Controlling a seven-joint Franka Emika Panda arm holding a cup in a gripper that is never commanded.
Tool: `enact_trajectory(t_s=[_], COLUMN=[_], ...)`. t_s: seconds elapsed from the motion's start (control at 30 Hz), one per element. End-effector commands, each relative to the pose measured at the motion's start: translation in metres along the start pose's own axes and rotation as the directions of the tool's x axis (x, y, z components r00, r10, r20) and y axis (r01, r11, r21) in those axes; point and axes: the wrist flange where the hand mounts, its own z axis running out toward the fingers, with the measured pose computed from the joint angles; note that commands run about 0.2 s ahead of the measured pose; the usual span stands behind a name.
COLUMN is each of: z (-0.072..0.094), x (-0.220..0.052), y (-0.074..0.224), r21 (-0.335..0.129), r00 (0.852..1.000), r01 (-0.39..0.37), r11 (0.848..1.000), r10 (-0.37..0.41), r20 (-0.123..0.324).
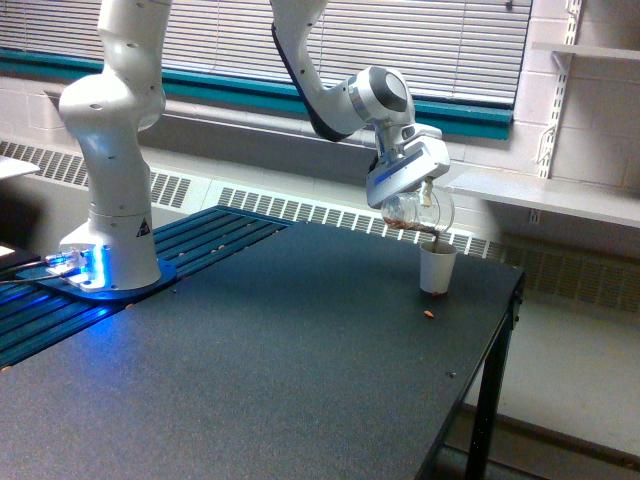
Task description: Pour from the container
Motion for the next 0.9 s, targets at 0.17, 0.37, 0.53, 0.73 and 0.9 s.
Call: enact_trajectory(t_s=[0.17,0.37,0.53,0.73,0.9], z=[-0.0054,-0.0059,-0.0059,-0.0065,-0.0074], x=[-0.0012,-0.0019,-0.0017,-0.0013,-0.0002], y=[-0.0038,-0.0022,0.0004,0.0019,0.0038], r21=[-0.023,-0.033,-0.045,-0.045,-0.046], r00=[0.998,0.998,0.998,0.997,0.998], r01=[0.059,0.065,0.069,0.071,0.069], r11=[0.998,0.997,0.997,0.996,0.997], r10=[-0.059,-0.065,-0.07,-0.071,-0.069], r20=[-0.011,-0.003,0.001,0.004,0.005])
